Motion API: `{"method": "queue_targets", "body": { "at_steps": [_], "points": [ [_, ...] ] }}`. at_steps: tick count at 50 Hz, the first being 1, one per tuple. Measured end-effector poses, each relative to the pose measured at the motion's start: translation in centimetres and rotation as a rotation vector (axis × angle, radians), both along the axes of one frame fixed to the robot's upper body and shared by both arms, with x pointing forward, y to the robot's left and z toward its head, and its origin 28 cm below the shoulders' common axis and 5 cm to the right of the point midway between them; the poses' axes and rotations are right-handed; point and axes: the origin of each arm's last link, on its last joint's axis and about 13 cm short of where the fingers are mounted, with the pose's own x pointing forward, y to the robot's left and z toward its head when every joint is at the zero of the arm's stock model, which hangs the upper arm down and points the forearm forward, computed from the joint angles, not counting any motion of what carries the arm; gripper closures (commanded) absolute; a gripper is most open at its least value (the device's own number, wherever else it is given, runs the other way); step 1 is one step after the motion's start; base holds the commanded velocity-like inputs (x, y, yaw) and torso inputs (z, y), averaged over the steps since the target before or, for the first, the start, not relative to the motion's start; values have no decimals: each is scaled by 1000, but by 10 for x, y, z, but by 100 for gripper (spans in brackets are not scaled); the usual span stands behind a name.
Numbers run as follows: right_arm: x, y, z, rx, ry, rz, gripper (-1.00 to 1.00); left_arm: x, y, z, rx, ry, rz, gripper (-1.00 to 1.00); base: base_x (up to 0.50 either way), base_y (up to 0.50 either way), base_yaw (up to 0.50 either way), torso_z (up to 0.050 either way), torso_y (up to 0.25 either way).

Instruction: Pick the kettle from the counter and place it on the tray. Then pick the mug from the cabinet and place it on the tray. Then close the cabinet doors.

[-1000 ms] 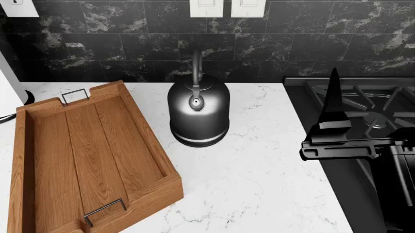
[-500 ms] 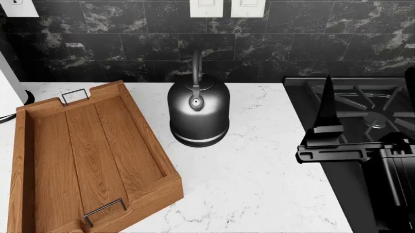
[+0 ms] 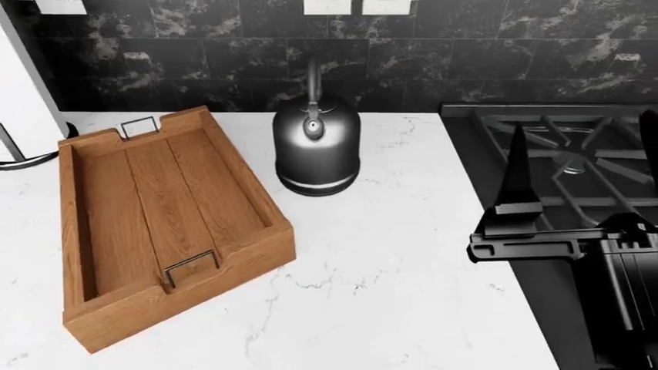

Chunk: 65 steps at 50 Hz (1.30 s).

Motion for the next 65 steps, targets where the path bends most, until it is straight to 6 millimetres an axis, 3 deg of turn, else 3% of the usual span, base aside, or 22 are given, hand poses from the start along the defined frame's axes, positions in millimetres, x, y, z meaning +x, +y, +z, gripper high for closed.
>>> {"method": "queue_targets", "body": {
  "at_steps": [18, 32, 39, 50, 58, 65],
  "points": [
    [-1, 1, -1, 3, 0, 3, -100, -7, -5, 7, 23, -35, -42, 100, -257, -2, 0, 0, 0],
    [1, 3, -5, 13, 3, 10, -100, -19, -15, 1, 23, -54, -245, 100, 0, 0, 0, 0, 0],
    [2, 4, -7, 18, 7, 11, -100, -28, -20, -20, 32, -37, -356, 100, 0, 0, 0, 0, 0],
    [3, 3, -8, 26, 10, 5, -100, -36, -25, -71, 76, 8, -477, 100, 0, 0, 0, 0, 0],
    [3, 3, -9, 29, 13, 2, -100, -26, -27, -109, 100, 65, -505, 100, 0, 0, 0, 0, 0],
    [4, 2, -11, 32, 16, -1, -100, -8, -24, -131, 96, 113, -471, 100, 0, 0, 0, 0, 0]
  ]
}}
